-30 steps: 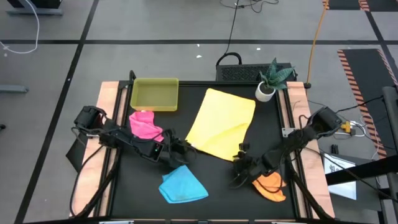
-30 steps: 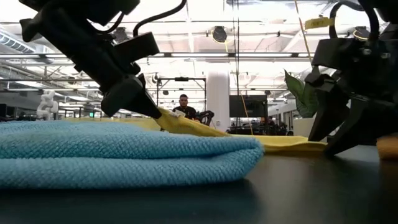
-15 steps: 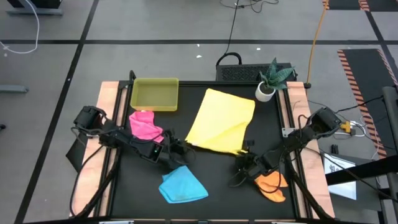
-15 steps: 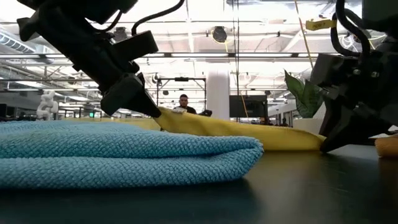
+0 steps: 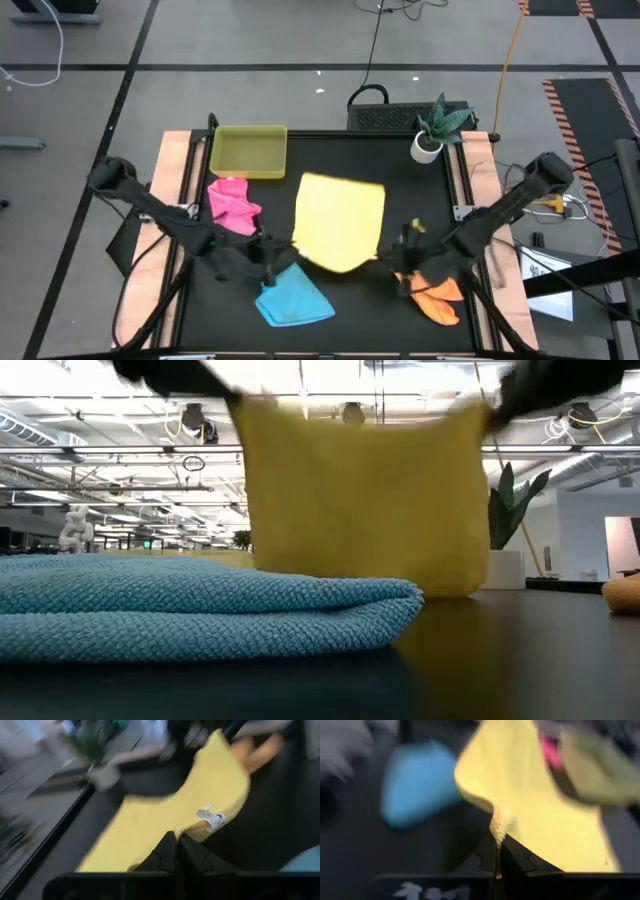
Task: Fold microfiber towels
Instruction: Fold the yellow microfiber cloth
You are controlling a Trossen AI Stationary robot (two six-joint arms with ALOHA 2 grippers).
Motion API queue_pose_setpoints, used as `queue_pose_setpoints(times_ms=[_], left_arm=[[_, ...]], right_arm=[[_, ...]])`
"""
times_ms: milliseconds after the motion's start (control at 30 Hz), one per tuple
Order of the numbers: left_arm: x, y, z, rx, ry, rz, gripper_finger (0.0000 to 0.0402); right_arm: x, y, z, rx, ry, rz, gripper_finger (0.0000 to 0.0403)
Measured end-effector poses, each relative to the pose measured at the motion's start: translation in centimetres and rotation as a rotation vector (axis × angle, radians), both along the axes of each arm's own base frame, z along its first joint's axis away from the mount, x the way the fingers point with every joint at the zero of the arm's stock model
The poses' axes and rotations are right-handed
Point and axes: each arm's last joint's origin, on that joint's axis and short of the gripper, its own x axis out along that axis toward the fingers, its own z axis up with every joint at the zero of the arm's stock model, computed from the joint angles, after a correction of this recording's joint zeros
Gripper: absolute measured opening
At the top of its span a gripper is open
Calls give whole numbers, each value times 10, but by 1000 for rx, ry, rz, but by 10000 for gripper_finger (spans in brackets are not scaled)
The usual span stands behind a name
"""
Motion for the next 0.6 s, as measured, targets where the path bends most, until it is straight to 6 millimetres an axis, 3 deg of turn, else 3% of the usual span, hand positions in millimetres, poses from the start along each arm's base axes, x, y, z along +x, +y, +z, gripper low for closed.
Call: queue_pose_setpoints(times_ms=[200,333,467,600], left_arm=[[-27,-5,62,-111,-310,-209,11],[-40,4,89,-55,-459,-245,5],[-40,24,94,64,-446,-49,7],[-25,51,81,161,-322,159,5]], right_arm=[[-24,16,69,158,-419,265,2],[-37,9,97,202,-605,298,1],[-38,-10,99,66,-577,36,1],[-32,-33,84,-149,-436,-299,1]])
